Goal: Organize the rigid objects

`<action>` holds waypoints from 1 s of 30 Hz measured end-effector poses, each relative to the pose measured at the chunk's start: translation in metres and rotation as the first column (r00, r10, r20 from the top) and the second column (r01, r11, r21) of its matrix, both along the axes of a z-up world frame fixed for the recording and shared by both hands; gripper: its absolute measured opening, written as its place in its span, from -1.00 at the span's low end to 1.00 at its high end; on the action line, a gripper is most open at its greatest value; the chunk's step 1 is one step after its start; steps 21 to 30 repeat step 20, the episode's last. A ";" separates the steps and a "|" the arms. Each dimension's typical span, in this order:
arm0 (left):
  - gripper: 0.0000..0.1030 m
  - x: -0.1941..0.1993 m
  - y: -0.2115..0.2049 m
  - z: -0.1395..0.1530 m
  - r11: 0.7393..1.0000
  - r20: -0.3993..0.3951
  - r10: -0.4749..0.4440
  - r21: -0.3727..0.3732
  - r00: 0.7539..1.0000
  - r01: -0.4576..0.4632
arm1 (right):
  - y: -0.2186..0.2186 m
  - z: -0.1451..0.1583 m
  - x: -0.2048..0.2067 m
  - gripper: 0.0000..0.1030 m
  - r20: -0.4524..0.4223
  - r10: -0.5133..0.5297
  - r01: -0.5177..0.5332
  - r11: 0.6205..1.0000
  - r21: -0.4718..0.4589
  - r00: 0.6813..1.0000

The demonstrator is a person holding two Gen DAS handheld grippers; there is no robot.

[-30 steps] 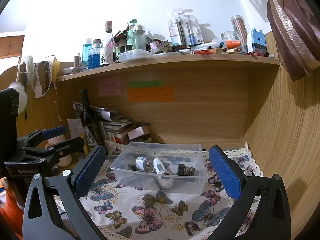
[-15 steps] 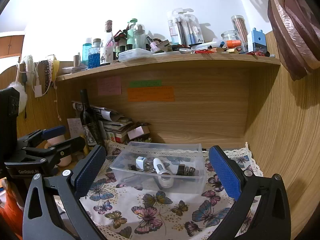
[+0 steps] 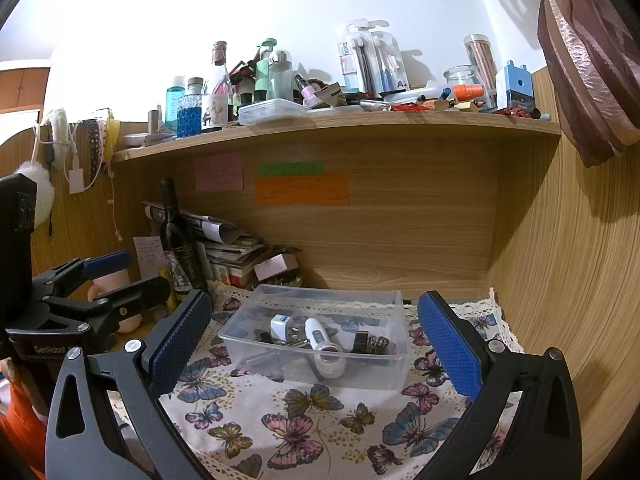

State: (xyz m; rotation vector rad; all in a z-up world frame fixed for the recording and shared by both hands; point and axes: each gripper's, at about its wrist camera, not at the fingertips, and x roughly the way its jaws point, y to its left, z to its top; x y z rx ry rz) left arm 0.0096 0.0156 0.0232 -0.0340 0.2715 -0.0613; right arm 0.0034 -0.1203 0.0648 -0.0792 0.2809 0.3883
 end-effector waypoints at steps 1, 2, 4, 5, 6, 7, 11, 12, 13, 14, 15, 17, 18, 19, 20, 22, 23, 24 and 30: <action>1.00 0.000 0.000 0.000 1.000 0.002 0.000 -0.001 1.000 0.000 | 0.000 0.000 0.000 1.00 0.000 0.001 -0.001 1.000 0.001 1.000; 1.00 0.000 0.000 0.000 1.000 0.006 0.000 -0.001 1.000 0.000 | 0.000 0.000 0.000 1.00 -0.001 0.000 0.000 1.000 0.000 1.000; 1.00 -0.001 0.000 0.001 1.000 0.011 -0.001 -0.002 1.000 0.001 | 0.000 0.000 0.000 1.00 0.000 0.000 0.000 1.000 -0.002 1.000; 1.00 -0.001 0.000 0.001 1.000 0.014 -0.001 -0.002 1.000 0.001 | 0.000 0.000 0.000 1.00 0.000 -0.002 0.002 1.000 -0.002 1.000; 1.00 -0.001 0.000 0.000 1.000 0.015 -0.002 -0.002 1.000 0.002 | -0.001 0.000 0.000 1.00 -0.001 -0.002 0.002 1.000 0.000 1.000; 1.00 -0.001 -0.001 0.000 1.000 0.014 -0.007 0.000 1.000 0.007 | -0.001 0.000 0.000 1.00 -0.001 -0.002 0.002 1.000 0.000 1.000; 1.00 -0.001 -0.002 0.000 1.000 0.012 0.001 0.007 1.000 -0.001 | 0.000 0.000 0.000 1.00 -0.002 -0.002 0.002 1.000 -0.001 1.000; 1.00 -0.001 -0.001 0.000 1.000 0.014 0.000 0.007 1.000 0.000 | -0.001 -0.001 0.000 1.00 -0.003 -0.001 0.001 1.000 -0.001 1.000; 1.00 -0.001 -0.001 0.000 1.000 0.013 -0.003 0.004 1.000 0.003 | -0.001 -0.001 0.001 1.00 -0.004 -0.001 0.001 1.000 -0.001 1.000; 1.00 -0.001 0.000 0.000 1.000 0.012 -0.005 0.001 1.000 0.005 | -0.001 -0.001 0.001 1.00 -0.006 -0.001 0.001 1.000 0.000 1.000; 1.00 -0.001 0.000 0.000 1.000 0.013 -0.006 -0.002 1.000 0.006 | -0.001 -0.001 0.002 1.00 -0.008 -0.001 0.001 1.000 0.000 1.000; 1.00 -0.001 0.000 0.000 1.000 0.013 -0.004 -0.001 1.000 0.004 | -0.001 -0.002 0.003 1.00 -0.012 0.002 -0.002 1.000 0.000 1.000; 1.00 -0.001 0.000 0.000 1.000 0.012 -0.006 -0.002 1.000 0.006 | -0.001 -0.002 0.004 1.00 -0.014 0.003 -0.003 1.000 0.000 1.000; 1.00 -0.001 -0.001 0.000 1.000 0.010 -0.007 -0.003 1.000 0.007 | -0.001 -0.003 0.004 1.00 -0.017 0.005 -0.005 1.000 0.001 1.000; 1.00 -0.001 -0.001 -0.001 1.000 0.004 -0.011 -0.003 1.000 0.011 | -0.001 -0.003 0.005 1.00 -0.020 0.006 -0.006 1.000 0.002 1.000; 1.00 -0.001 -0.001 -0.001 1.000 0.004 -0.011 -0.003 1.000 0.011 | -0.001 -0.003 0.005 1.00 -0.020 0.006 -0.006 1.000 0.002 1.000; 1.00 -0.001 -0.001 -0.001 1.000 0.004 -0.011 -0.003 1.000 0.011 | -0.001 -0.003 0.005 1.00 -0.020 0.006 -0.006 1.000 0.002 1.000; 1.00 -0.001 -0.001 -0.001 1.000 0.004 -0.011 -0.003 1.000 0.011 | -0.001 -0.003 0.005 1.00 -0.020 0.006 -0.006 1.000 0.002 1.000; 1.00 -0.001 -0.001 -0.001 1.000 0.004 -0.011 -0.003 1.000 0.011 | -0.001 -0.003 0.005 1.00 -0.020 0.006 -0.006 1.000 0.002 1.000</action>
